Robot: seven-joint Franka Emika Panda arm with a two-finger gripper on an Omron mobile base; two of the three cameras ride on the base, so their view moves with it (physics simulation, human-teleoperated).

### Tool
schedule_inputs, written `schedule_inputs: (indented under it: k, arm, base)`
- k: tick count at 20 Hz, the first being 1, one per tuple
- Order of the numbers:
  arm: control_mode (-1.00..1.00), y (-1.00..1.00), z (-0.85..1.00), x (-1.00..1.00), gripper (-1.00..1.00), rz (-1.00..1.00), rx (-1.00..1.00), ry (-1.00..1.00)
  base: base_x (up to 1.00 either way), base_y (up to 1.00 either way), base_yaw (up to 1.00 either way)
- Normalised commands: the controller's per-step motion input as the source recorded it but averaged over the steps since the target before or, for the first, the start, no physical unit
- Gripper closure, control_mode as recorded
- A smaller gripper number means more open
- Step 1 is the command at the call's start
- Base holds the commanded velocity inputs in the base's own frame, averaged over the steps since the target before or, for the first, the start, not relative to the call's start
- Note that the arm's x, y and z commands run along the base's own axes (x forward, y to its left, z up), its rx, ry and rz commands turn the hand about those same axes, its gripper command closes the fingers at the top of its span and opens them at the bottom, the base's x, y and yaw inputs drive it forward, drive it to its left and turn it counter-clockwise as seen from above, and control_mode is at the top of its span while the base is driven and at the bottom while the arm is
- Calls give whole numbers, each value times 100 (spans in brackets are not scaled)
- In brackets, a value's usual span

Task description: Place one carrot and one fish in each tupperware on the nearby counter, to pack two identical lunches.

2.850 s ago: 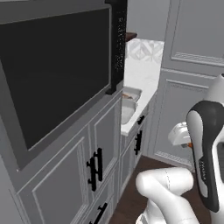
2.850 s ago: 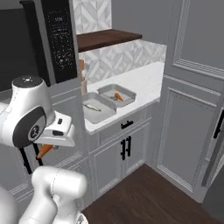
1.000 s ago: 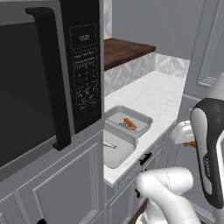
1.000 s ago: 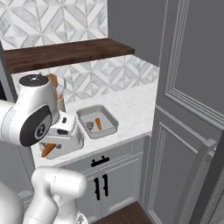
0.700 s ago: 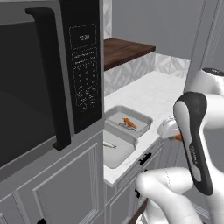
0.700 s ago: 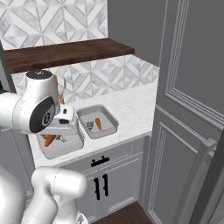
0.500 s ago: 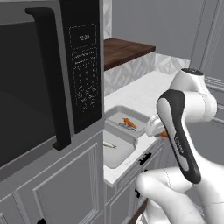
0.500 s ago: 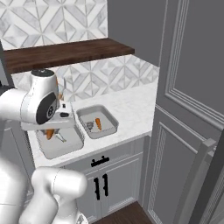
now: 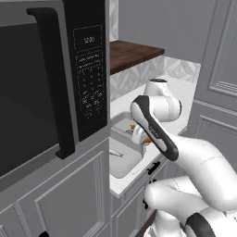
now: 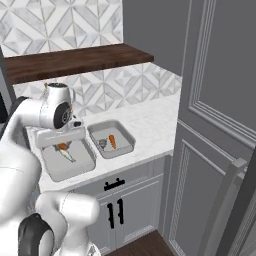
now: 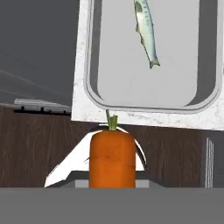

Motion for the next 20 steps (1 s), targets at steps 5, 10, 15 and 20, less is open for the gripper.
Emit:
schedule_inputs:
  k: [5, 10, 15, 20]
  arm:
    - [-100, 49, -82, 100, 100, 7, -19, 18]
    - [-100, 12, -96, 80, 100, 6, 11, -5]
    - [-100, 25, -44, 35, 100, 1, 5, 1]
    - [-100, 72, -72, 72, 100, 2, 0, 11]
  base:
    - [0, 0, 0]
    - [0, 0, 0]
    - [0, 0, 0]
    - [0, 0, 0]
